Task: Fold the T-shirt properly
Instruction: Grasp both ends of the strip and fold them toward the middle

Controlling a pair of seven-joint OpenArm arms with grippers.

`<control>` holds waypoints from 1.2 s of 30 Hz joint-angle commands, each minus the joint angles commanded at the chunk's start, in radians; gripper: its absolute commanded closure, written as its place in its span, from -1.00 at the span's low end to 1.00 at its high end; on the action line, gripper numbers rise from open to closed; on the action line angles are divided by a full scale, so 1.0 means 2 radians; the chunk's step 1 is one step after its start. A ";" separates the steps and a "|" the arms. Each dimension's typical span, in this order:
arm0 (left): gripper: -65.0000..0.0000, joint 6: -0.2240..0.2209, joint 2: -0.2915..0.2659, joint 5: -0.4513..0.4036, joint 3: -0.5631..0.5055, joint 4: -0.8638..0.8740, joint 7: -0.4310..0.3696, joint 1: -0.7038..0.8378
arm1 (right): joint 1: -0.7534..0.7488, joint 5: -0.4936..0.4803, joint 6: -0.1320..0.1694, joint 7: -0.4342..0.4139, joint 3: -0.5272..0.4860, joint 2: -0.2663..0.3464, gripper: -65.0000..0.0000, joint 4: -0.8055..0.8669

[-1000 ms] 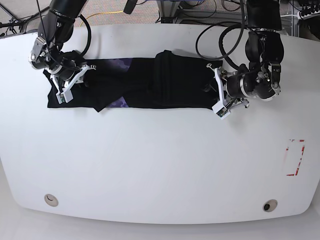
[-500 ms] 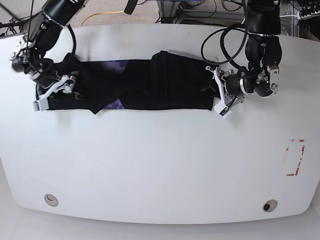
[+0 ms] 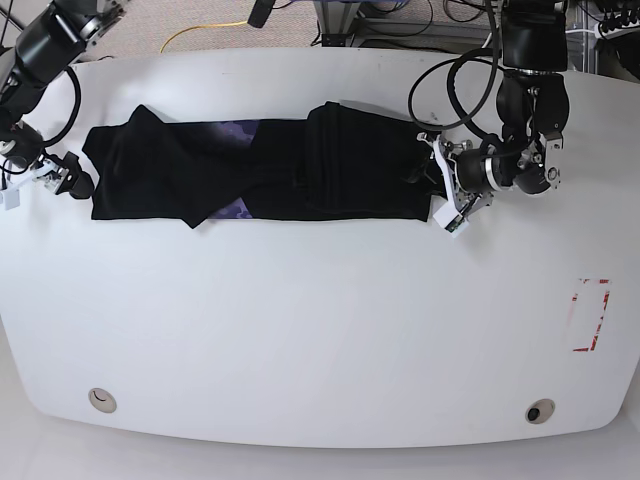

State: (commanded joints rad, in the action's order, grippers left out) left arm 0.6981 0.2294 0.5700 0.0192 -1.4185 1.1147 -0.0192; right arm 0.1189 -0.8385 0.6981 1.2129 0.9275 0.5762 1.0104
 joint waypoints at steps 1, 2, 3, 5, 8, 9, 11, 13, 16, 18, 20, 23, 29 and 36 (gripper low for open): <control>0.38 0.000 0.000 0.000 0.000 0.000 0.000 0.000 | 0.000 0.000 0.000 -0.003 0.000 0.003 -1.00 -0.009; 0.38 0.000 0.000 0.000 0.000 -0.002 0.000 0.000 | 0.000 0.000 0.000 -0.004 0.000 0.004 -1.00 -0.018; 0.38 0.000 0.000 0.000 0.000 -0.002 0.000 0.000 | -0.001 -0.001 0.000 -0.004 0.000 0.002 -1.00 -0.021; 0.38 0.000 0.001 0.000 0.000 0.000 0.000 -0.001 | -0.002 0.001 0.000 -0.004 0.000 -0.001 -1.00 -0.021; 0.38 0.000 0.001 0.001 0.000 -0.003 0.000 -0.001 | -0.005 0.002 0.000 -0.003 -0.001 -0.025 -1.00 -0.020; 0.38 0.000 0.001 0.002 0.000 -0.004 0.001 -0.001 | -0.012 0.002 0.000 -0.002 -0.001 -0.029 -1.00 -0.020; 0.38 0.000 0.002 0.001 0.000 -0.003 0.001 -0.001 | -0.026 0.000 0.000 -0.002 -0.002 -0.040 -1.00 -0.020; 0.38 0.000 0.002 0.000 0.000 -0.001 0.001 -0.002 | -0.028 0.000 0.000 -0.002 -0.005 -0.057 -1.00 -0.018; 0.38 0.000 0.002 0.001 0.000 -0.003 0.001 -0.002 | -0.031 -0.001 0.000 -0.002 -0.028 -0.077 -1.00 0.014; 0.38 0.000 0.002 0.000 0.000 -0.003 0.001 -0.002 | -0.037 -0.001 0.000 -0.002 -0.041 -0.091 -1.00 0.044; 0.38 0.000 0.002 0.000 0.000 -0.002 0.001 -0.002 | -0.048 -0.002 0.000 0.008 -0.052 -0.110 -1.00 0.088; 0.38 0.000 0.002 0.000 0.000 -0.003 0.001 -0.001 | -0.051 0.000 0.000 0.027 -0.052 -0.131 -1.00 0.134; 0.38 0.000 0.002 0.000 0.000 -0.002 0.001 -0.001 | -0.049 0.004 0.000 0.029 -0.052 -0.140 -0.99 0.149; 0.38 0.000 0.002 0.000 0.000 -0.001 0.002 -0.002 | -0.051 0.005 0.000 0.008 -0.057 -0.126 0.39 0.148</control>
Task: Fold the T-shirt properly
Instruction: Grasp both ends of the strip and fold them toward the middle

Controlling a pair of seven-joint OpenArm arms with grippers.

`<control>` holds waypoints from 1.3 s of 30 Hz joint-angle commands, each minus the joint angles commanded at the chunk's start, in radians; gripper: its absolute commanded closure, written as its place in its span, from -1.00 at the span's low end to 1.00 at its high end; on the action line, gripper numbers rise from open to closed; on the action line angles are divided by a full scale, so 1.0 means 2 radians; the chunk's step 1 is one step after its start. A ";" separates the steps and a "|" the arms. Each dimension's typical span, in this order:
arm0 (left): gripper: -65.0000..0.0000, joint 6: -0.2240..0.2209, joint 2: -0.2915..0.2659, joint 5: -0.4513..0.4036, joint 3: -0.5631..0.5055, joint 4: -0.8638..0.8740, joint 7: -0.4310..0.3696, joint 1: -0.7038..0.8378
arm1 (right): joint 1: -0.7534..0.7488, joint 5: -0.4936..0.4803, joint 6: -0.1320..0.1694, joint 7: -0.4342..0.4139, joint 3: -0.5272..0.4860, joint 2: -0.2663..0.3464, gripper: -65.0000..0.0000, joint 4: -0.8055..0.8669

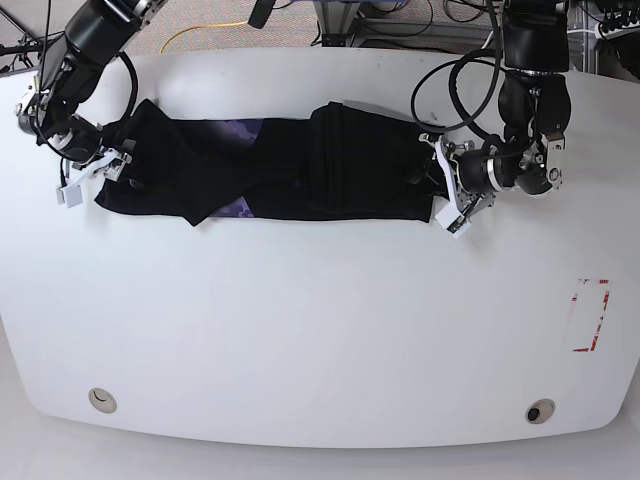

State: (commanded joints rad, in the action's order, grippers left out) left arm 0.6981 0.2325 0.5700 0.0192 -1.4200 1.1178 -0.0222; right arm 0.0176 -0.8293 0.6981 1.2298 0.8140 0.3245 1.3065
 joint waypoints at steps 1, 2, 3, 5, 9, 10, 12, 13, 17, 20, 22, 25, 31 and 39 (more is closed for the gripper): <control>0.38 0.000 0.000 0.000 0.000 0.000 0.000 0.000 | 0.000 0.000 0.000 -0.001 -0.001 0.002 0.62 0.000; 0.38 0.000 0.000 0.000 0.000 -0.001 0.000 0.000 | -0.001 0.000 0.000 -0.002 -0.007 0.003 0.98 0.003; 0.38 0.000 0.000 0.000 -0.001 -0.002 0.000 0.000 | -0.001 0.000 0.000 -0.002 -0.011 0.006 1.00 0.004; 0.38 0.000 -0.001 -0.001 -0.001 -0.002 0.000 -0.001 | -0.002 -0.001 0.000 -0.002 -0.018 0.018 1.00 0.005; 0.38 0.000 -0.002 -0.001 -0.002 0.001 0.002 -0.012 | -0.002 -0.002 0.000 -0.002 -0.020 0.031 1.00 0.028; 0.38 0.000 -0.002 -0.002 -0.002 0.002 0.002 -0.012 | -0.009 -0.002 0.000 -0.002 -0.019 0.034 1.00 0.048; 0.38 0.000 -0.002 -0.002 -0.002 0.007 0.001 -0.013 | -0.018 -0.002 0.000 -0.001 -0.019 0.039 1.00 0.081; 0.38 0.000 -0.003 -0.001 -0.002 0.014 0.001 -0.015 | -0.020 -0.003 0.000 0.000 -0.020 0.041 1.00 0.102; 0.38 -0.037 -0.032 -0.001 -0.002 0.036 0.001 -0.041 | -0.021 -0.005 0.000 0.025 -0.021 0.042 1.00 0.168; 0.38 -0.050 -0.052 0.000 -0.002 0.056 -0.001 -0.048 | -0.020 -0.006 0.000 0.042 -0.021 0.038 1.00 0.202; 0.38 -0.055 -0.072 0.000 -0.002 0.068 -0.001 -0.061 | -0.019 -0.011 0.000 0.046 -0.027 0.033 1.00 0.223; 0.38 -0.065 -0.099 -0.001 -0.002 0.101 -0.002 -0.081 | -0.019 -0.038 0.000 0.046 -0.051 0.028 1.00 0.249; 0.38 -0.098 -0.148 -0.001 -0.002 0.146 -0.010 -0.101 | -0.021 -0.137 0.000 0.046 -0.080 0.019 1.00 0.255; 0.38 -0.103 -0.170 -0.001 -0.002 0.173 -0.016 -0.109 | -0.019 -0.173 0.000 0.046 -0.125 -0.029 1.00 0.259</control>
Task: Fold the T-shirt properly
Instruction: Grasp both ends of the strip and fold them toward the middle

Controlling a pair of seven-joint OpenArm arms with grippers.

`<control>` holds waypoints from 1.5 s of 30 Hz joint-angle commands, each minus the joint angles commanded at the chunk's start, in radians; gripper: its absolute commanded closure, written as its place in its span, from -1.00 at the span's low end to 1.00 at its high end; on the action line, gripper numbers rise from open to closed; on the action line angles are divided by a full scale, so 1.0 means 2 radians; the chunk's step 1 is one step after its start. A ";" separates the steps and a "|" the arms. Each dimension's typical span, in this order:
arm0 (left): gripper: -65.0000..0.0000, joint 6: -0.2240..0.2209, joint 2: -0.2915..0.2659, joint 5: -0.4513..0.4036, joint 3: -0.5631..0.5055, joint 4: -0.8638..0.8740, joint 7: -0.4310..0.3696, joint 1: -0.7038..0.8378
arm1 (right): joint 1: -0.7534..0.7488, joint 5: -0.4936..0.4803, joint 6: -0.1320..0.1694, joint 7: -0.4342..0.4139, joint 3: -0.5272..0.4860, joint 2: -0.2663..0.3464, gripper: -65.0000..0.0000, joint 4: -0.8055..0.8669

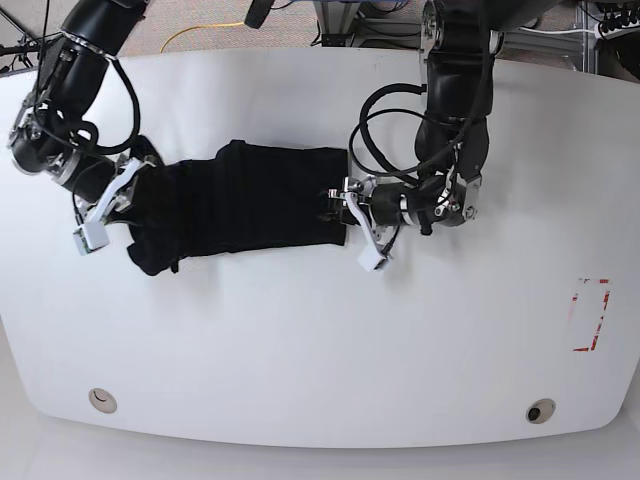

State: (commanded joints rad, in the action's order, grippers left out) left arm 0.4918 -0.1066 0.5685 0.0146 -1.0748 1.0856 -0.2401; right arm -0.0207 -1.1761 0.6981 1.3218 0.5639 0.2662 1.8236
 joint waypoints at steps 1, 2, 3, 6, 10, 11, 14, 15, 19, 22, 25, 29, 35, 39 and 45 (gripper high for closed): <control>0.38 0.000 -0.006 0.000 0.000 0.000 0.000 0.000 | 0.000 0.000 0.000 0.000 -0.008 -0.009 1.00 0.000; 0.38 0.000 -0.008 0.000 0.000 0.001 0.000 0.000 | 0.000 0.000 0.000 0.000 -0.011 -0.014 1.00 0.000; 0.38 0.000 -0.009 0.000 0.001 0.002 -0.001 0.001 | 0.000 0.002 0.000 -0.001 -0.015 -0.021 1.00 0.000; 0.38 0.000 -0.011 0.000 0.001 0.002 -0.008 0.001 | 0.008 0.002 0.000 -0.002 -0.031 -0.041 1.00 -0.001; 0.38 0.000 -0.011 0.000 0.001 0.002 -0.011 0.003 | 0.012 0.002 0.000 -0.002 -0.049 -0.064 1.00 -0.001; 0.38 0.000 -0.010 0.000 0.001 0.002 -0.011 0.004 | 0.012 0.002 0.000 -0.002 -0.050 -0.074 1.00 -0.001; 0.38 0.000 -0.010 0.000 0.001 0.002 -0.011 0.005 | 0.012 0.002 0.000 -0.002 -0.051 -0.092 1.00 -0.001; 0.38 0.000 -0.010 0.000 0.001 0.002 -0.011 0.005 | 0.012 0.002 0.000 -0.002 -0.053 -0.096 1.00 -0.001; 0.38 0.000 -0.009 0.000 0.001 0.002 -0.011 0.005 | 0.013 0.008 0.000 -0.004 -0.075 -0.102 1.00 -0.003; 0.38 0.000 -0.009 0.000 0.002 0.002 -0.011 0.005 | 0.013 0.036 0.000 -0.004 -0.089 -0.119 1.00 -0.003; 0.38 0.000 -0.009 0.001 0.002 0.002 -0.011 0.005 | 0.015 0.071 0.000 -0.004 -0.092 -0.133 0.96 -0.003; 0.38 0.000 -0.009 0.001 0.002 0.002 -0.011 0.005 | 0.020 0.119 0.000 -0.007 -0.089 -0.153 0.69 -0.004; 0.35 0.002 -0.009 0.004 0.002 0.000 -0.011 0.005 | 0.030 0.187 0.000 -0.048 -0.093 -0.155 -0.17 -0.004; 0.24 0.004 -0.009 0.004 0.003 -0.001 -0.011 0.003 | 0.038 0.181 0.000 -0.046 -0.096 -0.155 -0.93 -0.002; -0.01 0.004 -0.009 0.005 0.003 -0.002 -0.011 -0.001 | 0.036 0.163 0.000 -0.046 -0.146 -0.133 -1.00 0.000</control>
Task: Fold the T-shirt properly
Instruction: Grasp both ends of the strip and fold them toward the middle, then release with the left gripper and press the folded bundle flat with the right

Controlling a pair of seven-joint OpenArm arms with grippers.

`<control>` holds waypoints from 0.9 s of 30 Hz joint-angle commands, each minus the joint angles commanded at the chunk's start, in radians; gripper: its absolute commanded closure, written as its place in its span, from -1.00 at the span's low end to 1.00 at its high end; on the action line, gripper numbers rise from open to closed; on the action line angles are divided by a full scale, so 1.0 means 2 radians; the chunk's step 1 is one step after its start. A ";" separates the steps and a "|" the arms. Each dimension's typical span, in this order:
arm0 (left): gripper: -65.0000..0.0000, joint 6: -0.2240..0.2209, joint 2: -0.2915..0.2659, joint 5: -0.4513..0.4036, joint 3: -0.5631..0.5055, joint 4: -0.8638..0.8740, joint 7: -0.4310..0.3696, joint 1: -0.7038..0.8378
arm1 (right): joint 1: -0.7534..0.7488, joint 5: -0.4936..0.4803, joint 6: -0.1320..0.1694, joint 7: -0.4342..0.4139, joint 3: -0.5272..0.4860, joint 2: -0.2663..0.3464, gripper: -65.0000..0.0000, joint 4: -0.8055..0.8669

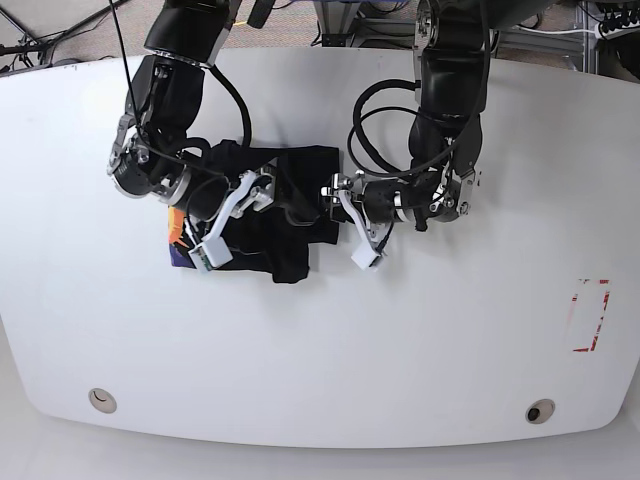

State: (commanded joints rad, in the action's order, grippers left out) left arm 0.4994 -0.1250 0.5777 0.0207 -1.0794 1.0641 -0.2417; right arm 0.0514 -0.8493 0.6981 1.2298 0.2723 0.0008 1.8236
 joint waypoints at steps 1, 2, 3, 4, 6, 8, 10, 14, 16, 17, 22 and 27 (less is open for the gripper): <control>-0.01 0.002 -0.001 0.000 0.000 -0.008 -0.001 0.000 | 0.000 0.000 0.000 0.000 -0.002 0.004 -1.00 0.000; -0.01 0.007 -0.001 0.000 0.000 -0.015 -0.001 0.000 | -0.002 0.000 0.000 0.000 -0.002 0.005 -1.00 0.001; 0.00 0.015 -0.001 0.000 0.000 -0.023 -0.001 0.002 | -0.004 -0.002 0.000 0.000 0.002 0.006 -1.00 0.002; 0.00 0.028 0.000 0.000 0.000 -0.036 -0.001 0.003 | -0.009 -0.007 0.000 0.000 0.008 0.013 -1.00 0.006; 0.00 0.042 0.000 0.000 0.000 -0.045 -0.001 0.002 | -0.012 -0.012 0.000 -0.002 0.015 0.024 -1.00 0.012; 0.00 0.055 0.000 0.000 0.000 -0.052 -0.001 0.002 | -0.010 -0.012 0.000 -0.003 0.018 0.031 -1.00 0.022; 0.00 0.067 0.001 0.000 0.000 -0.059 0.002 0.002 | -0.012 -0.012 0.000 -0.003 0.018 0.035 -1.00 0.036; 0.00 0.099 0.022 0.002 0.000 -0.094 0.002 0.005 | -0.014 -0.008 0.000 -0.002 0.017 0.053 -1.00 0.051; 0.00 0.099 0.027 0.015 0.001 -0.122 0.003 0.008 | -0.018 -0.005 0.000 -0.001 0.017 0.059 -1.00 0.061; 0.00 0.099 0.035 0.028 0.001 -0.135 0.003 0.017 | -0.022 -0.005 0.000 -0.001 0.015 0.065 -1.00 0.064; 0.00 0.099 0.085 0.090 0.000 -0.165 0.005 0.030 | -0.025 0.033 0.000 -0.004 -0.020 0.081 -1.00 0.077; 0.00 0.099 0.147 0.126 0.038 -0.190 0.037 0.038 | -0.028 0.081 0.000 -0.020 -0.063 0.083 -1.00 0.087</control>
State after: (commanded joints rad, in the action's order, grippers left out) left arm 0.6981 0.1695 0.8293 0.0959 -1.4599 1.1377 -0.1649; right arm -0.0054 -0.6866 0.6981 1.1899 0.1465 0.1665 1.9970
